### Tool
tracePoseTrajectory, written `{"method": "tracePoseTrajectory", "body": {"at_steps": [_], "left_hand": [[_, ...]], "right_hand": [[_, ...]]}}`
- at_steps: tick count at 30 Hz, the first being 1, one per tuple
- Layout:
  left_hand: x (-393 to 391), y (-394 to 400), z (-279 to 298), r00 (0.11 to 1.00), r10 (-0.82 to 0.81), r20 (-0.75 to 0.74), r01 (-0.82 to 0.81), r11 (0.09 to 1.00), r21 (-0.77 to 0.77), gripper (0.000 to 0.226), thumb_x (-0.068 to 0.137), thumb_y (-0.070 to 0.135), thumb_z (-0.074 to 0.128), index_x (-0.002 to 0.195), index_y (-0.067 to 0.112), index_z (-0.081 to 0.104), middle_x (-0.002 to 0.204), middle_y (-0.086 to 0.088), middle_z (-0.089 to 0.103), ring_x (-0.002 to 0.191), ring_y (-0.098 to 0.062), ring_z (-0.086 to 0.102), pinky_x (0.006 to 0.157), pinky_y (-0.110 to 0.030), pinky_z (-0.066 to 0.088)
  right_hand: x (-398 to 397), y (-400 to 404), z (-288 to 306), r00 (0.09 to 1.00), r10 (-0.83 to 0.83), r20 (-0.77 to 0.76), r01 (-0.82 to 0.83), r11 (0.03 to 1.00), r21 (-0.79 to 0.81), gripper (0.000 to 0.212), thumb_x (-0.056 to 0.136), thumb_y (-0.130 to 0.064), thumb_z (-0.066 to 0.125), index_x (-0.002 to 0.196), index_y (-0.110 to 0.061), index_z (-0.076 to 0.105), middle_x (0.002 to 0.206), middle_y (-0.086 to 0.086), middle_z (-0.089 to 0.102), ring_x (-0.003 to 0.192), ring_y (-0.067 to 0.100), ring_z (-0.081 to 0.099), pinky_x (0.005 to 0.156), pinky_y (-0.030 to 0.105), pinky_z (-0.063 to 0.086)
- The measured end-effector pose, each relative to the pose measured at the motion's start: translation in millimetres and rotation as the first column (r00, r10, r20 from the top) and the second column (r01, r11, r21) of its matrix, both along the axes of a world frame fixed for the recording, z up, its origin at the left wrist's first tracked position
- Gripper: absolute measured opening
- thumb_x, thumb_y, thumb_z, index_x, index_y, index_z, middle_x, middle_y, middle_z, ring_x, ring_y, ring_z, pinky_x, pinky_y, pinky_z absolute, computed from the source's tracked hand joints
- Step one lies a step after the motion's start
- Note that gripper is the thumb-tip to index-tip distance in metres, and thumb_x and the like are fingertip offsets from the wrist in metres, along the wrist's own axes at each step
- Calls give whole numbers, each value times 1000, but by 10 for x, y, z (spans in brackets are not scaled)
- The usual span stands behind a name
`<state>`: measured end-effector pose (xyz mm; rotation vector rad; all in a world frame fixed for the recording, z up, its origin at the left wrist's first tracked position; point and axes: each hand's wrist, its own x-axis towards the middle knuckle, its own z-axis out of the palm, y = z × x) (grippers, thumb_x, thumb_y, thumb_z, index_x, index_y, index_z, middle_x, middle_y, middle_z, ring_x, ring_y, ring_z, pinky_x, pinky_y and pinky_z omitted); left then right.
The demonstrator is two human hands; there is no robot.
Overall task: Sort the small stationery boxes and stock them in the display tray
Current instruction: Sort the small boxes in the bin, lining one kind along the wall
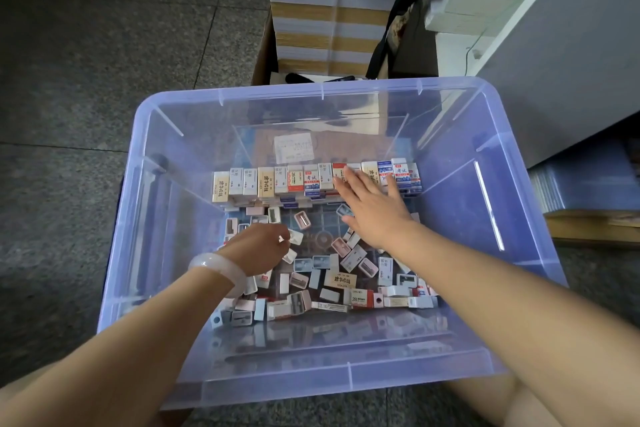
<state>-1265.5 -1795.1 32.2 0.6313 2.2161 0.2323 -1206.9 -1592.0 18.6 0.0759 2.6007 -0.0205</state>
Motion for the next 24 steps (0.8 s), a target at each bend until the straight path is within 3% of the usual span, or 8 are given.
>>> {"method": "tracePoseTrajectory", "body": {"at_steps": [2,5,8,12,14,19,21,24], "left_hand": [[11,-17,26,999,-6,-47,5,1000,-1,31,100,23,38,128,17,52,119,-8,61,94,-22,62,84,-36,52],[29,-43,73,992,-24,-121,35,995,88,33,98,22,44,130,18,50,121,-7,61,103,-23,60,86,-33,50],[29,-12,146,999,-20,-31,27,959,281,40,93,22,57,133,16,50,123,0,58,111,-16,55,93,-24,43],[-3,31,218,997,27,77,-54,924,378,45,85,22,68,127,20,52,105,13,52,102,-8,52,86,-14,43],[-23,11,224,997,4,80,-32,934,355,50,83,23,70,129,19,51,105,11,51,101,-5,50,83,-8,40],[-28,9,267,992,-100,83,71,953,295,59,83,24,70,136,17,45,114,8,50,106,-5,47,93,-18,40],[-25,9,267,989,-125,84,97,956,276,59,84,25,69,137,19,44,117,6,51,107,-6,47,92,-17,38],[-17,11,257,987,-141,76,116,958,264,59,84,25,69,137,20,44,121,2,54,107,-6,47,90,-16,38]], "right_hand": [[-28,-5,19,1000,3,0,-3,1000,17,67,100,-43,29,148,-23,-13,157,2,-17,145,21,-11,113,55,-3],[7,-25,81,998,-24,-52,18,994,-108,65,100,-37,34,150,-25,-6,158,3,-12,145,20,-7,114,49,-5],[126,-28,187,990,17,-141,-50,971,-235,57,100,-28,35,150,-23,9,158,2,8,144,19,8,116,41,7],[250,60,217,983,127,136,-68,925,-374,38,97,-23,42,134,-15,47,129,6,52,121,24,49,97,38,43],[272,105,202,956,189,224,-107,937,-332,33,94,-21,47,126,-15,53,118,6,56,110,23,54,90,39,47],[230,-8,142,940,247,236,-173,940,-293,4,89,-19,52,90,-16,54,93,4,56,87,22,57,73,35,51],[242,-127,136,882,305,358,-201,933,-299,12,91,-23,53,93,-11,56,92,5,56,82,22,54,72,31,48],[306,-312,60,828,311,467,-208,943,-259,33,96,-22,48,121,-3,55,108,7,55,81,23,47,62,25,40]]}}
